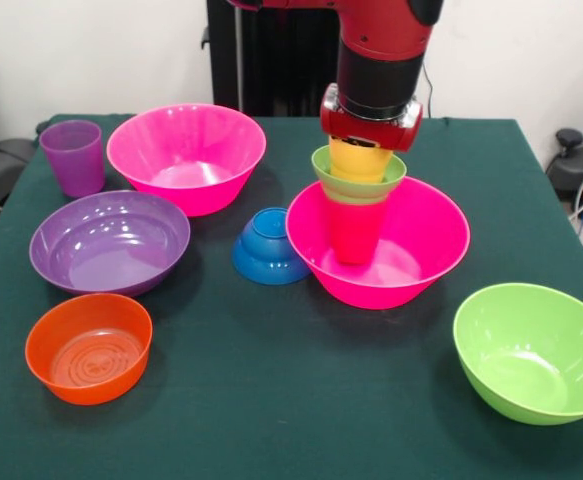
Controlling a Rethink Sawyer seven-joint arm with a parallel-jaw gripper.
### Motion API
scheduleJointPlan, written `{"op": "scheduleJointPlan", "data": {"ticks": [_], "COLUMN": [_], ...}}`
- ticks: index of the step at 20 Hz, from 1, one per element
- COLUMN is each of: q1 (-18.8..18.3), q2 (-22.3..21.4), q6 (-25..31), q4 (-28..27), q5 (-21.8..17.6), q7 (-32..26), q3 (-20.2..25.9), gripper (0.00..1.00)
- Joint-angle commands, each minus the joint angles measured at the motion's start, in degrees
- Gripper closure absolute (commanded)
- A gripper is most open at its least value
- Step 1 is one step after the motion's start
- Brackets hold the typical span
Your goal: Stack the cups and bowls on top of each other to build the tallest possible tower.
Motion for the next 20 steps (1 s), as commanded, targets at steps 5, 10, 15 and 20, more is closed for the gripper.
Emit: {"op": "scheduleJointPlan", "data": {"ticks": [5, 10, 15, 20], "q1": [-0.45, -0.59, -0.69, -0.85], "q2": [3.37, 3.45, 3.84, 2.73], "q6": [-4.12, -3.18, -2.8, -1.92], "q4": [-4.02, -4.63, -5.31, -3.78], "q5": [-3.73, -3.53, -3.42, -3.1], "q7": [-4.24, -4.49, -4.59, -4.89], "q3": [4.77, 4.81, 4.83, 5.1], "gripper": [1.0, 1.0, 1.0, 1.0]}}
